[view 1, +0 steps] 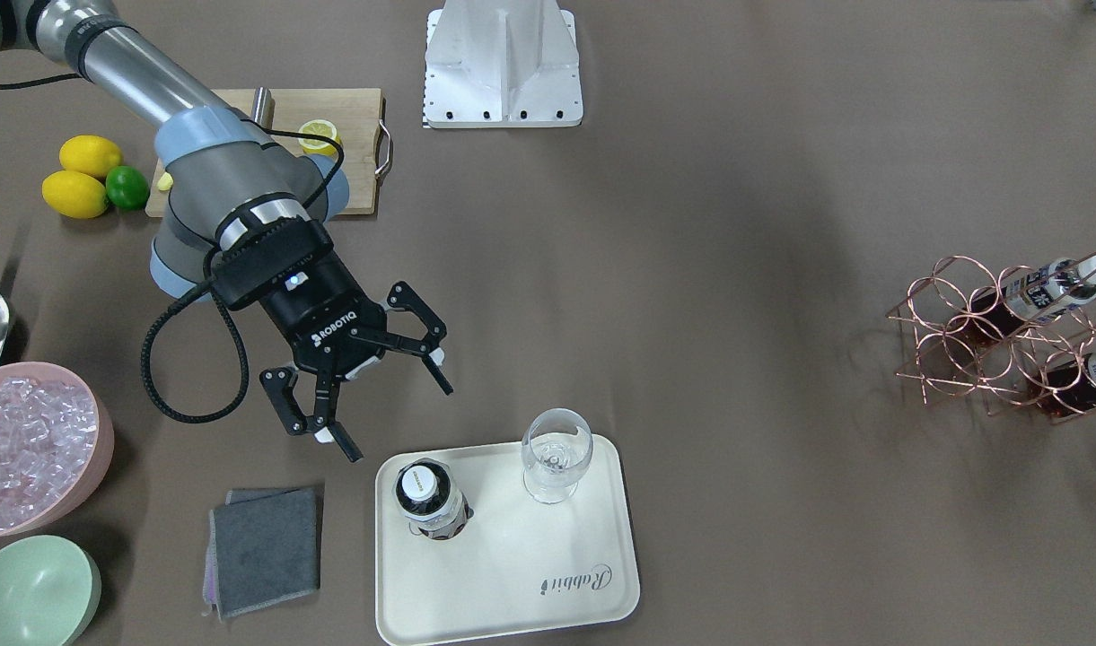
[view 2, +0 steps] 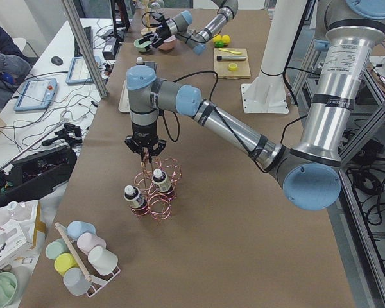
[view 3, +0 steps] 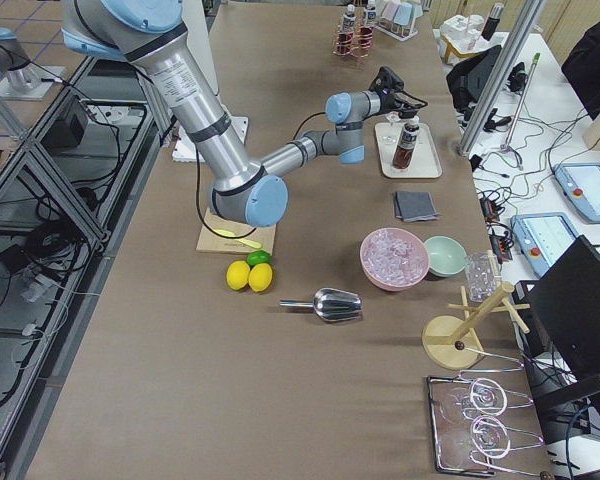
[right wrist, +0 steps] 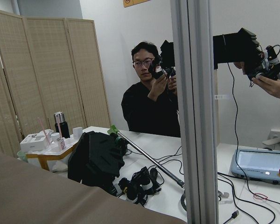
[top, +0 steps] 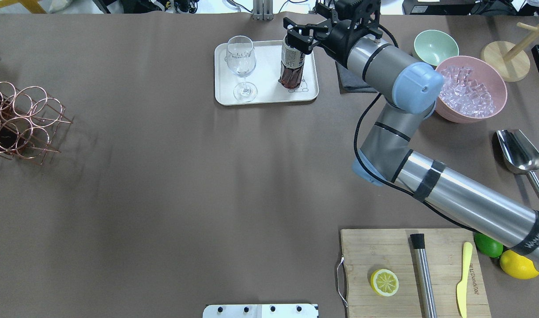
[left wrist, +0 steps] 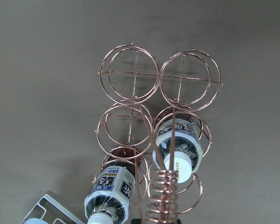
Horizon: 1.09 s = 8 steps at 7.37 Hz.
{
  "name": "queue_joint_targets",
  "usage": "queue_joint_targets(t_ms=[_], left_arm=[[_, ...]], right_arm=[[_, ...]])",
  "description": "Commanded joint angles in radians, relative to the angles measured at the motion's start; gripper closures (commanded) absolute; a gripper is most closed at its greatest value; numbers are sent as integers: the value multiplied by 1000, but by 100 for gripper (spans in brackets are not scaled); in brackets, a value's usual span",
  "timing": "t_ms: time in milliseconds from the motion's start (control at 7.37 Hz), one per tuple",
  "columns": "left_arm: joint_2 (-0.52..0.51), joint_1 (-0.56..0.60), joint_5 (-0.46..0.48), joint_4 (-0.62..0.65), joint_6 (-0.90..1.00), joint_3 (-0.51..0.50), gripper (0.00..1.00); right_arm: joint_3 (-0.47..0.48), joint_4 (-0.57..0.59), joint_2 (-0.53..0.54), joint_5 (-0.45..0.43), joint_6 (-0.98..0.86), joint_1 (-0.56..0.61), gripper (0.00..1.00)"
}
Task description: Take tea from basket to plate
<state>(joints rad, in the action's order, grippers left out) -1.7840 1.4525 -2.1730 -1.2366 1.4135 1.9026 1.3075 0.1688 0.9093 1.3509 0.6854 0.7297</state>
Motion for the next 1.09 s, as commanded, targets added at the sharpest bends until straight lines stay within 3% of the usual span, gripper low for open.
queue_joint_targets(t_ms=[0, 136, 407, 543, 679, 950], left_arm=[[0, 2, 4, -20, 24, -31, 100], [0, 2, 2, -21, 24, -34, 100], [0, 2, 2, -20, 12, -36, 96], [0, 0, -10, -14, -64, -27, 2], [0, 0, -39, -14, -124, -27, 2], [-5, 2, -47, -12, -130, -27, 2]], right_arm=[[253, 169, 164, 152, -4, 40, 0], [345, 264, 233, 297, -4, 106, 0], [423, 400, 343, 623, -4, 300, 0], [433, 441, 403, 670, -4, 345, 0], [440, 522, 443, 701, -3, 394, 0], [534, 845, 502, 741, -1, 448, 0]])
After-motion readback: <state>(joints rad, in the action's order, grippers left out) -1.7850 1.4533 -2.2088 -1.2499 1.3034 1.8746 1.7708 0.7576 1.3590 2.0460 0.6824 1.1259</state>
